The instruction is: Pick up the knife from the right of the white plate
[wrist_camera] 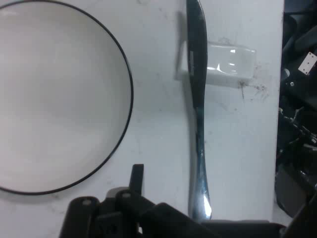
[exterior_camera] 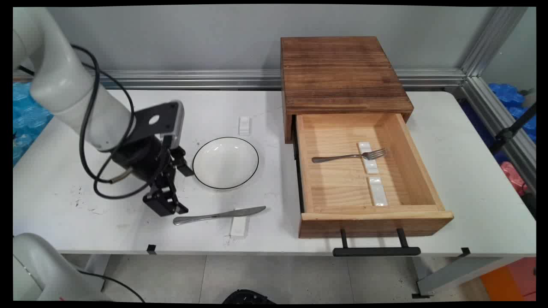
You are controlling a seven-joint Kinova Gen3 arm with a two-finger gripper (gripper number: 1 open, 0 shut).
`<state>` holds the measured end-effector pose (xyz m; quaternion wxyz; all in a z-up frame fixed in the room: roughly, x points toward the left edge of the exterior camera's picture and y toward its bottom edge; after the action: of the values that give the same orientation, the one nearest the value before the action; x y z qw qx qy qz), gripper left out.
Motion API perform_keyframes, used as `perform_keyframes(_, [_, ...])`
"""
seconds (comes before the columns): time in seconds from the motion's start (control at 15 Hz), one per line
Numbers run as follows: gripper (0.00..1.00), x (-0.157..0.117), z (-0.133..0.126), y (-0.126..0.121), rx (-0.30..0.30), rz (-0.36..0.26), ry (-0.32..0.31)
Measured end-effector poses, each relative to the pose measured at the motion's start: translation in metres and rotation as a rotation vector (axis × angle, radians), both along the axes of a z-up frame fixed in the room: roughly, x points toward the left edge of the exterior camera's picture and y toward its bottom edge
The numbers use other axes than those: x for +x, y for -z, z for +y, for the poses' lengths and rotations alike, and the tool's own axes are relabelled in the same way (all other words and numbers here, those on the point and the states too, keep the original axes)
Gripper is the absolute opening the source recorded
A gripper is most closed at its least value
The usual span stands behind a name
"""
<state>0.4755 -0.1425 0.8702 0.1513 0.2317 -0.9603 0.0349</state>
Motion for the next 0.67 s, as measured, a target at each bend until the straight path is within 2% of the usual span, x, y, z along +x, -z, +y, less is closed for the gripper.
perform_keyframes(0.33, [1.00,-0.006,0.004,0.039,0.014,0.024,-0.017])
perform_keyframes(0.67, [1.00,-0.015,0.005,0.066,0.024,0.045,-0.045])
